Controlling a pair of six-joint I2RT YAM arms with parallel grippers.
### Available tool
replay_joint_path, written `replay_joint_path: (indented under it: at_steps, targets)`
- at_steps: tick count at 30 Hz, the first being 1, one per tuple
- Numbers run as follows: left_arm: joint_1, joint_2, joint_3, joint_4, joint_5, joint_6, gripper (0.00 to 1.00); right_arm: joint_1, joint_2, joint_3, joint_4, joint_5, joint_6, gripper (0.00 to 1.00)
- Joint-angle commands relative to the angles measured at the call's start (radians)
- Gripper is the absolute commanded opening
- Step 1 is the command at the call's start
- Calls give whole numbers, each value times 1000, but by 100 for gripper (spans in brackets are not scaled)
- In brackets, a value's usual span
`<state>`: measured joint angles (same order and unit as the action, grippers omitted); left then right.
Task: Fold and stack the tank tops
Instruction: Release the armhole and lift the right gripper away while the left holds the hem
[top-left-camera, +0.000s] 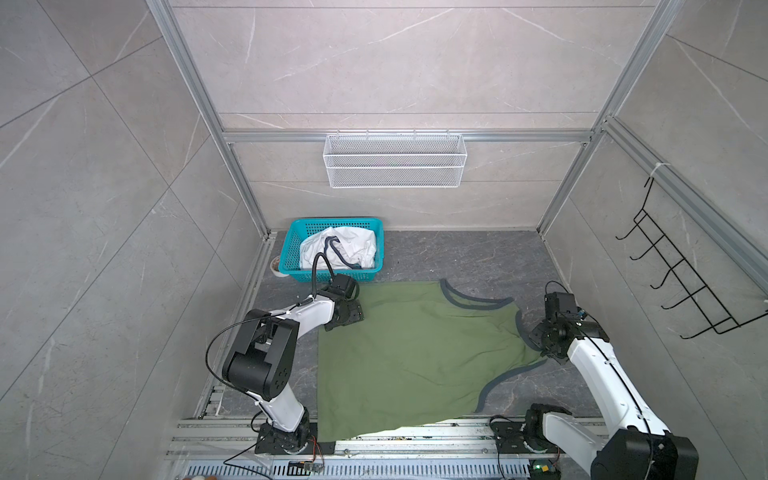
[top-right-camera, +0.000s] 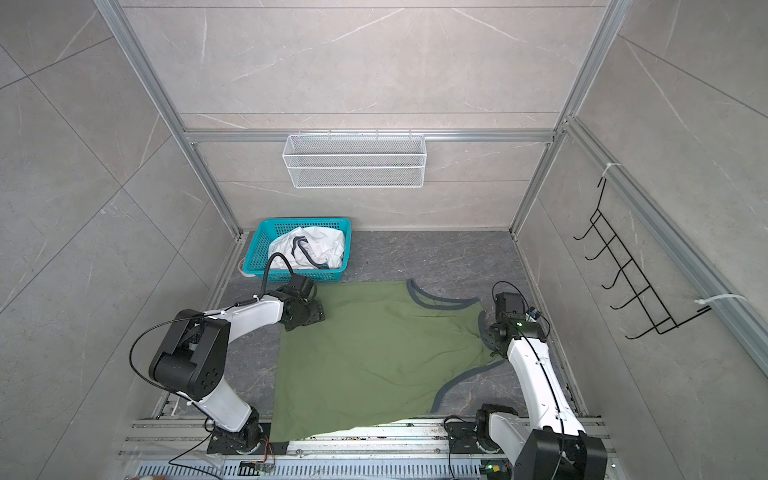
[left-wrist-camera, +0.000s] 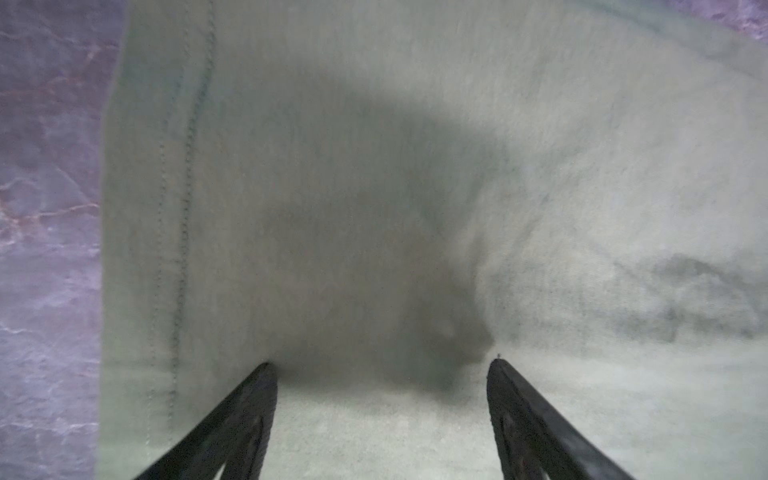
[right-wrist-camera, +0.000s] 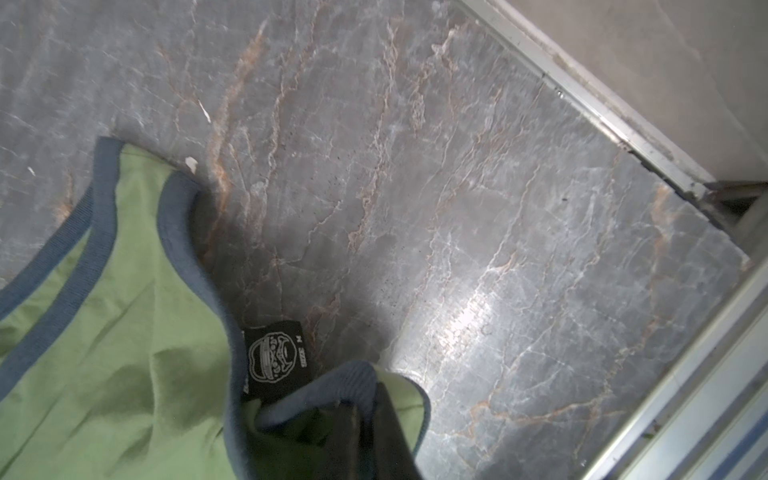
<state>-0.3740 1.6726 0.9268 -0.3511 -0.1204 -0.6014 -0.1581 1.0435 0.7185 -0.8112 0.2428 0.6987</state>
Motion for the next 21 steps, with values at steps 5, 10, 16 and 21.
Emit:
replay_joint_path:
  at_steps: [5,10,16,21]
  targets:
    - [-63,-95,77,-82,-1,58,82,-31,-8,58,-48,45,-29,54]
    - [-87,-138,79,-90,-11,54,82,-29,-1,118,78,-112,-158,54]
    - [-87,-147,17,-38,-19,16,82,114,312,275,188,-208,-241,50]
    - [-87,-146,-30,-6,-21,0,82,135,550,416,208,-163,-277,43]
